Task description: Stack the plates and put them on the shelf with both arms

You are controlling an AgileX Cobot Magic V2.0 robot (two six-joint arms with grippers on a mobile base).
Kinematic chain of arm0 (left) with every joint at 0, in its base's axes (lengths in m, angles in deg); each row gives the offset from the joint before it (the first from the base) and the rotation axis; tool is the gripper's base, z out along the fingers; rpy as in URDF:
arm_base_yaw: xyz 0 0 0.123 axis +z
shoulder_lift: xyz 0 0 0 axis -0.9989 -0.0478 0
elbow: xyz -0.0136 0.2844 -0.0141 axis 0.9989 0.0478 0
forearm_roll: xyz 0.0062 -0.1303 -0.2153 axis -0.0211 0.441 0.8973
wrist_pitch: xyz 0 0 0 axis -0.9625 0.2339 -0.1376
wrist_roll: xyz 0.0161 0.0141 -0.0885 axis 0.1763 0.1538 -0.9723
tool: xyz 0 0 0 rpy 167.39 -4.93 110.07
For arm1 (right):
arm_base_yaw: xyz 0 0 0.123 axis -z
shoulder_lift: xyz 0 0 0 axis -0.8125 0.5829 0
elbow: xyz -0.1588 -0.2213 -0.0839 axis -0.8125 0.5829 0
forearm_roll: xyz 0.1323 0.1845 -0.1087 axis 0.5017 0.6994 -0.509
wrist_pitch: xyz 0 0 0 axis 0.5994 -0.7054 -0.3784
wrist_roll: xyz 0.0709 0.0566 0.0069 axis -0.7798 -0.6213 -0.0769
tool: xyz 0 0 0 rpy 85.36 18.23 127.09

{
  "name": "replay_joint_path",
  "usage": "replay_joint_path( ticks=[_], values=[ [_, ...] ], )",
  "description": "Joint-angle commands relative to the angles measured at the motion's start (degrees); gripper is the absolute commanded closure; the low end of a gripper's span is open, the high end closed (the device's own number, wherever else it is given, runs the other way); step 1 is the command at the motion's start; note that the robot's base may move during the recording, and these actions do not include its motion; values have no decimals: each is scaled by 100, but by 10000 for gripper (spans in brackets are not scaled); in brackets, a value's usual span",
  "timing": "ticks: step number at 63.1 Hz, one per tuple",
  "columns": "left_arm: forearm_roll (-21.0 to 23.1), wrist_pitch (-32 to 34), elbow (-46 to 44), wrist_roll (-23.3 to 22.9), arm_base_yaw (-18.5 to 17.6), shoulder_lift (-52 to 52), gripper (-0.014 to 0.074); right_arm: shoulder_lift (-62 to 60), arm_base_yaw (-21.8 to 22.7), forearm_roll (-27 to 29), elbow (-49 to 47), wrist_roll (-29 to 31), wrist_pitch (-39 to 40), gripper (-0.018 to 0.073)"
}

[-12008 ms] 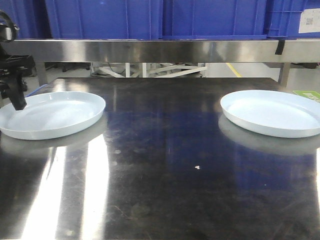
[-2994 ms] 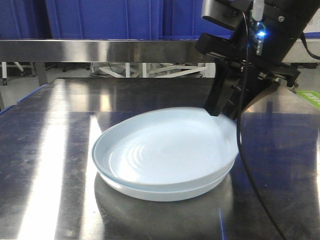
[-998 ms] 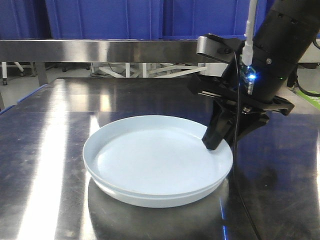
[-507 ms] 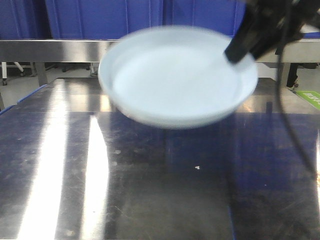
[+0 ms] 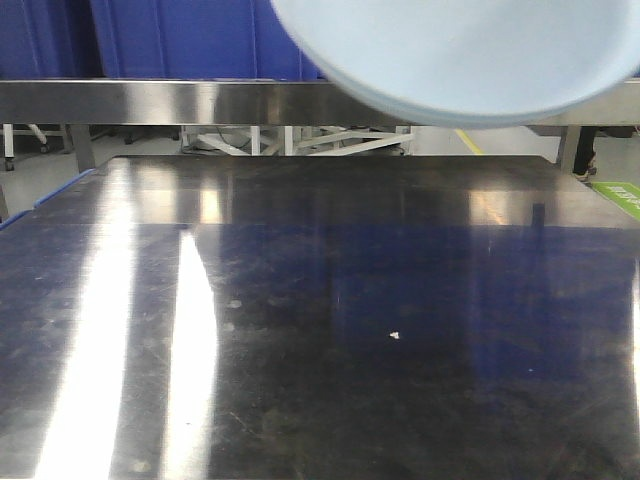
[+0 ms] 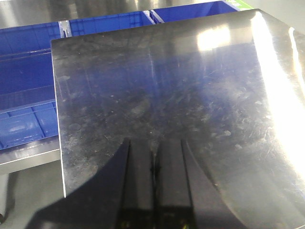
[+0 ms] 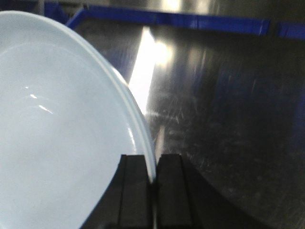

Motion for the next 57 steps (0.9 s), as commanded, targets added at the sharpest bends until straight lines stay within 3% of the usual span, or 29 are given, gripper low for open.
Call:
replay_joint_path(
  ticks=[1,28,57],
  values=[
    [-25,458,-164,-50,-34,-28,512,-524,35,115,140,33,747,503],
    [-25,458,-164,-50,-34,-28,512,-2467,35,115,1282,33,922,503],
    [-25,458,-164,-50,-34,-28,512,-2800,35,115,1325,33,918,503]
  ],
)
